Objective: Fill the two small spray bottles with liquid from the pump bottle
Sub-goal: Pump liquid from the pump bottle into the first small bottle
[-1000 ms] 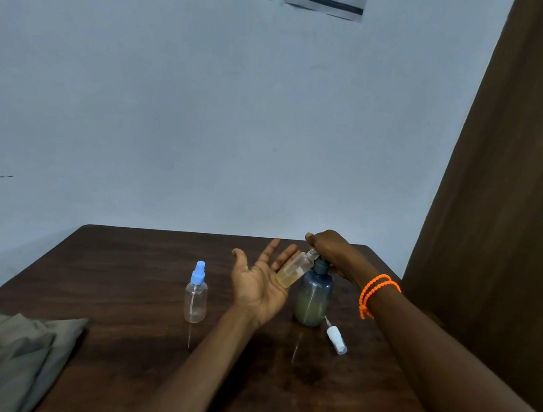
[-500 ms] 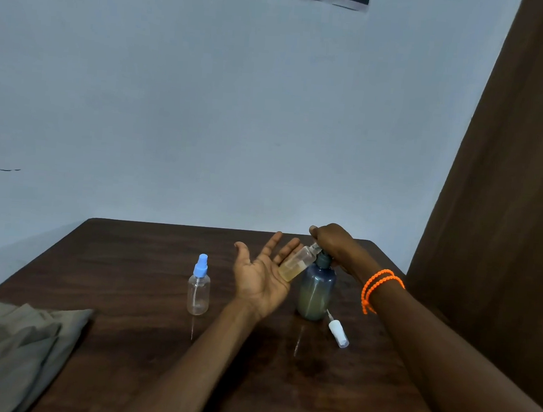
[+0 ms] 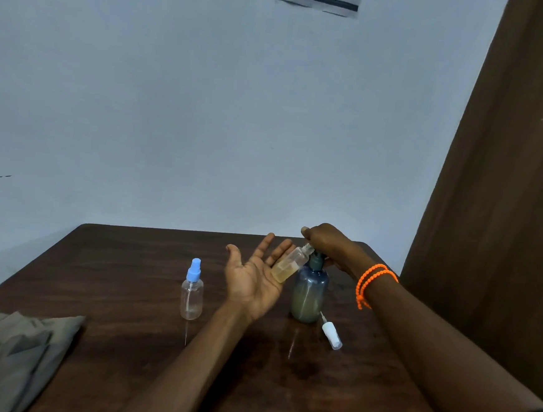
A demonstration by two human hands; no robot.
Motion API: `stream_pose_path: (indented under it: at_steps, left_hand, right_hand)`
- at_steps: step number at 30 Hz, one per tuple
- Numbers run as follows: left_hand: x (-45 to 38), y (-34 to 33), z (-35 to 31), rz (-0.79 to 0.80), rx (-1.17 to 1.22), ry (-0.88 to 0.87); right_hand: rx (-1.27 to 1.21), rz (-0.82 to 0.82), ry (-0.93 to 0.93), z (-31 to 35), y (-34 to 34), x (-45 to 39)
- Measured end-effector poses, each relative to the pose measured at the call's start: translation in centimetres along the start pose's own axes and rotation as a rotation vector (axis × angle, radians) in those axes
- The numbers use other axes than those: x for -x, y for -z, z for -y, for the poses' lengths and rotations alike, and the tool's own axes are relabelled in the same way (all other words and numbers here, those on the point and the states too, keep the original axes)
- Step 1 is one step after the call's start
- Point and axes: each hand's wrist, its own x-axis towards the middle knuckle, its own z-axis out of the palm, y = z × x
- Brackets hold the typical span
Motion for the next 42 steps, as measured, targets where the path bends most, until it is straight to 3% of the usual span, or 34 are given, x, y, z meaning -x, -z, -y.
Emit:
stream_pose_path:
  at_steps: [42]
  left_hand:
    - [-0.3,0.0,0.1,0.002,-0.025,0.015]
  right_hand:
    - [-0.052,0.003,-0.021,0.6,-0.2,1.0]
